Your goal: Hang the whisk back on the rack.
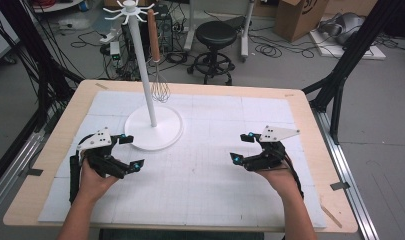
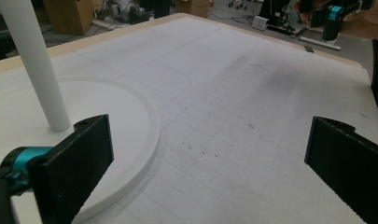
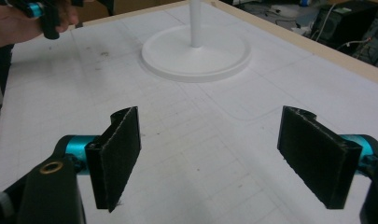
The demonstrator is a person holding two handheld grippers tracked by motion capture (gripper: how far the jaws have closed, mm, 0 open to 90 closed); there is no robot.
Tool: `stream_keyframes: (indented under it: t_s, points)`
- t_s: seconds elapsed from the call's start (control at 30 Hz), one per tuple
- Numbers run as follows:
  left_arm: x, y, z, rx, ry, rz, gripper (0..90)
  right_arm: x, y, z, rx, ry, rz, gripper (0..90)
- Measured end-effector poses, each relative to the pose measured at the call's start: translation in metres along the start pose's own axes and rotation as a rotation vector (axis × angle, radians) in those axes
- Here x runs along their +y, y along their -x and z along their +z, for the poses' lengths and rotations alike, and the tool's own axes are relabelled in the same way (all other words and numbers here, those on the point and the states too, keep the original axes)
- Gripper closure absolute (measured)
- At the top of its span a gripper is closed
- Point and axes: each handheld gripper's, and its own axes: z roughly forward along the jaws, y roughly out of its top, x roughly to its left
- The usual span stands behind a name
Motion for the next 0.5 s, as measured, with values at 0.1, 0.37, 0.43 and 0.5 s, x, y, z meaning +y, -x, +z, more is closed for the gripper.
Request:
stream_keyframes:
  t_s: [0.1, 0.37, 0.43, 0.5]
  points:
    - [-0.001, 0.001, 0.001, 0.001, -0.016, 0.003, 1.6, -0.004, 0.002, 0.001, 0.0, 0.002, 0.022, 19.6]
    - [-0.001, -0.001, 0.003, 0.007, -0.017, -0.001, 1.7, -0.009, 0.004, 0.007, 0.011, -0.04, 0.039, 15.9]
    - [-0.001, 0.0, 0.003, 0.004, -0.017, 0.003, 1.6, -0.012, 0.003, 0.009, 0.01, -0.056, 0.036, 15.8]
    - [-0.001, 0.0, 0.003, 0.002, -0.015, 0.001, 1.7, -0.014, 0.002, 0.009, 0.007, -0.045, 0.037, 15.9]
